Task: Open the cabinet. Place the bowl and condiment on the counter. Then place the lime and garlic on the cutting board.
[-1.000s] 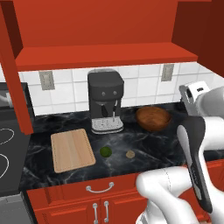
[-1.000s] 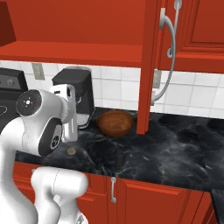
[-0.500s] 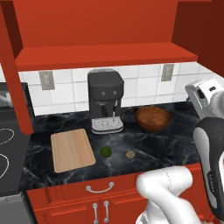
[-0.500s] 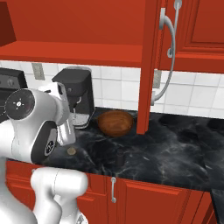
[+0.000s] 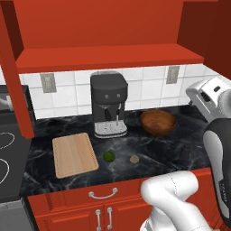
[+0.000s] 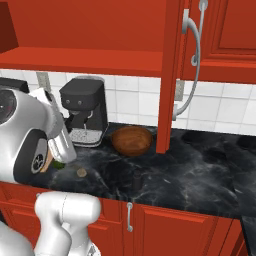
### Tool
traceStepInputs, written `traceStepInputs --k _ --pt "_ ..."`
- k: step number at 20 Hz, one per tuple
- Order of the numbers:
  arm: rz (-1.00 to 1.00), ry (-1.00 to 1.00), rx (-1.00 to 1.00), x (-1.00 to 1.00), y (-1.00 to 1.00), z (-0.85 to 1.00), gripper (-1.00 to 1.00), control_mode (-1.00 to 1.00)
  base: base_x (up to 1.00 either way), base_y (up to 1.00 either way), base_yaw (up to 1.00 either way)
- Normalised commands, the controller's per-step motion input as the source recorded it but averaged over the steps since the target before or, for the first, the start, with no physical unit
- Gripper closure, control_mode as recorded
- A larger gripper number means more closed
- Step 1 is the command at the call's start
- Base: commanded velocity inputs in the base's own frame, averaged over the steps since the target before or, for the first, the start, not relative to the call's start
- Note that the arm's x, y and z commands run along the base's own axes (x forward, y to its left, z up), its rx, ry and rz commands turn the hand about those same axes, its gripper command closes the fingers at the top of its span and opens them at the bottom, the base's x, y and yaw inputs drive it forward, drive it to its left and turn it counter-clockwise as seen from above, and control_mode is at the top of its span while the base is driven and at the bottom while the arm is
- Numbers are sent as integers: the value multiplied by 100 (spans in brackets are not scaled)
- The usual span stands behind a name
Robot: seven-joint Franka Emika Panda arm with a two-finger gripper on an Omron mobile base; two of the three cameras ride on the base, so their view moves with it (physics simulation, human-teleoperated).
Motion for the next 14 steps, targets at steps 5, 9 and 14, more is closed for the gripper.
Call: traceStepInputs --k 5,9,14 --pt "14 4 -13 -19 23 0 -100 -100 0 0 0" --pt "11 0 -6 -23 9 0 -100 -100 0 0 0" --pt "3 -5 -11 -27 17 -6 -100 -100 0 0 0"
